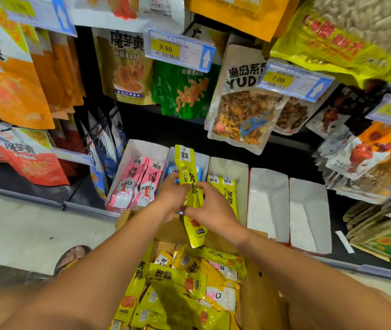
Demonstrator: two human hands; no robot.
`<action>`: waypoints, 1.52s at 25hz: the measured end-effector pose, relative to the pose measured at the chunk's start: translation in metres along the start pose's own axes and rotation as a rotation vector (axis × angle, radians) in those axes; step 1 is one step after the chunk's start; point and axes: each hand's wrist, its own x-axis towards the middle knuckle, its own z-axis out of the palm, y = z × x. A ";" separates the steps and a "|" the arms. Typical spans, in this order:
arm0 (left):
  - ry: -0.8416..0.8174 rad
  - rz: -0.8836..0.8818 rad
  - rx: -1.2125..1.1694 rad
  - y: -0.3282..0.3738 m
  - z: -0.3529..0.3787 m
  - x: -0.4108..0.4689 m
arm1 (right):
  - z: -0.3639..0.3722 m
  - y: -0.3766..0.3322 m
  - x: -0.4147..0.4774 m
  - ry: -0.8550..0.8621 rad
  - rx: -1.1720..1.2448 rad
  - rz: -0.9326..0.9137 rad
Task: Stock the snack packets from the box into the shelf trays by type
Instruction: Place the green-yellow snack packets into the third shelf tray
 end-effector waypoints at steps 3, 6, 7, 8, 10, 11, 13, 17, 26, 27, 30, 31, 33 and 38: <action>-0.085 0.039 0.050 -0.004 0.003 0.003 | -0.001 0.007 0.004 0.006 -0.056 0.041; -0.157 0.187 0.437 -0.016 0.000 0.009 | -0.005 0.028 0.019 0.025 -0.026 0.087; -0.176 0.238 0.634 -0.024 -0.003 0.011 | -0.008 0.038 0.025 0.034 -0.022 0.106; -0.192 0.285 0.816 -0.035 -0.007 0.016 | -0.013 0.048 0.033 0.041 -0.036 0.133; -0.206 0.310 1.117 -0.057 -0.013 0.023 | -0.024 0.073 0.048 0.056 -0.096 0.192; -0.211 0.306 1.248 -0.068 -0.014 0.025 | -0.027 0.086 0.056 0.062 -0.130 0.218; -0.229 0.277 1.451 -0.088 -0.013 0.028 | -0.028 0.112 0.072 0.064 -0.194 0.254; -0.228 0.237 1.682 -0.126 -0.018 0.034 | -0.007 0.149 0.102 0.043 -0.202 0.334; -0.128 0.332 1.731 -0.145 -0.018 0.039 | 0.046 0.196 0.142 0.008 -0.232 0.380; -0.129 0.334 1.730 -0.145 -0.018 0.039 | 0.050 0.201 0.144 0.002 -0.242 0.381; -0.127 0.340 1.723 -0.145 -0.017 0.039 | 0.057 0.213 0.146 -0.041 -0.242 0.364; -0.124 0.341 1.724 -0.145 -0.016 0.040 | 0.058 0.216 0.146 -0.057 -0.231 0.351; -0.127 0.335 1.736 -0.145 -0.016 0.040 | 0.057 0.218 0.144 -0.074 -0.215 0.332; -0.184 0.274 1.764 -0.142 -0.019 0.041 | 0.037 0.206 0.132 -0.081 -0.221 0.312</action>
